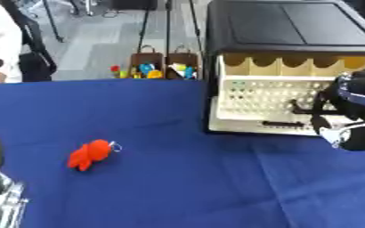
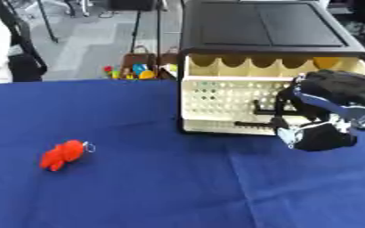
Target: Pick up objects from table and place into drawer.
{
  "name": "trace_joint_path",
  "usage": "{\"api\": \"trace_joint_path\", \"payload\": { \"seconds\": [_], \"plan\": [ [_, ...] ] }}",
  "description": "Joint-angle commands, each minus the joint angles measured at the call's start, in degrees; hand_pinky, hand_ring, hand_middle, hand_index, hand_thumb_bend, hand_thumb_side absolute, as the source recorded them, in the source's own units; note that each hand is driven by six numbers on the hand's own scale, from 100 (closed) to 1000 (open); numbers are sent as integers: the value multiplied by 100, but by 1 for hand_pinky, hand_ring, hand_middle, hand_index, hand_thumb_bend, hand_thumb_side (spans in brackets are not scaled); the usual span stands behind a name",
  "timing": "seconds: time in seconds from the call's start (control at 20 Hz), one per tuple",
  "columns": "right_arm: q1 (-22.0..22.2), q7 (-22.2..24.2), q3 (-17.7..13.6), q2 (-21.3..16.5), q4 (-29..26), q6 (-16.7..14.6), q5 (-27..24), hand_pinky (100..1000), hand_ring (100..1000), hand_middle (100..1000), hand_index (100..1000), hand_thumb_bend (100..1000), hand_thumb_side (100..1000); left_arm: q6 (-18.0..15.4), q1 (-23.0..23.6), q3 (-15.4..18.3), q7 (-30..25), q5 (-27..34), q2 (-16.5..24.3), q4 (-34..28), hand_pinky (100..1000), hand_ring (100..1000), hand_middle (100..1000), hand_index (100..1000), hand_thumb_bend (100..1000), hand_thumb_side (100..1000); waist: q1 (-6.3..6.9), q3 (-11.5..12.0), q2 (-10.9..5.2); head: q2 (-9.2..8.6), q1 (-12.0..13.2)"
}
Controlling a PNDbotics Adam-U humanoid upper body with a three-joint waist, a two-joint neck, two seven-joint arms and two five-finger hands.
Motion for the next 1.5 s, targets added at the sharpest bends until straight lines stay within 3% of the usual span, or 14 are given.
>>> {"api": "trace_joint_path", "payload": {
  "seconds": [0.05, 0.55, 1.15, 1.5],
  "plan": [
    [17, 98, -27, -244, -102, 75, 122, 100, 278, 265, 654, 100, 473, -15, -94, 20, -14, 11, 25, -73, 529, 706, 686, 858, 540, 818, -20, 12, -127, -70, 2],
    [-410, 136, 134, -64, -102, 4, -71, 100, 264, 257, 651, 100, 480, -11, -86, 8, -46, 25, 17, -73, 529, 707, 687, 858, 539, 817, -19, 27, -152, -74, -38],
    [-347, 23, 59, -69, -102, 26, -170, 100, 252, 250, 628, 100, 490, -9, -77, 17, -50, 16, 20, -73, 529, 708, 688, 860, 538, 817, -18, 0, -151, -53, -19],
    [-470, -9, 175, -35, -102, -103, -219, 100, 251, 250, 620, 100, 503, -9, -71, 9, -57, 21, 11, -73, 529, 709, 688, 860, 538, 816, -28, -7, -157, -60, -42]
  ]
}}
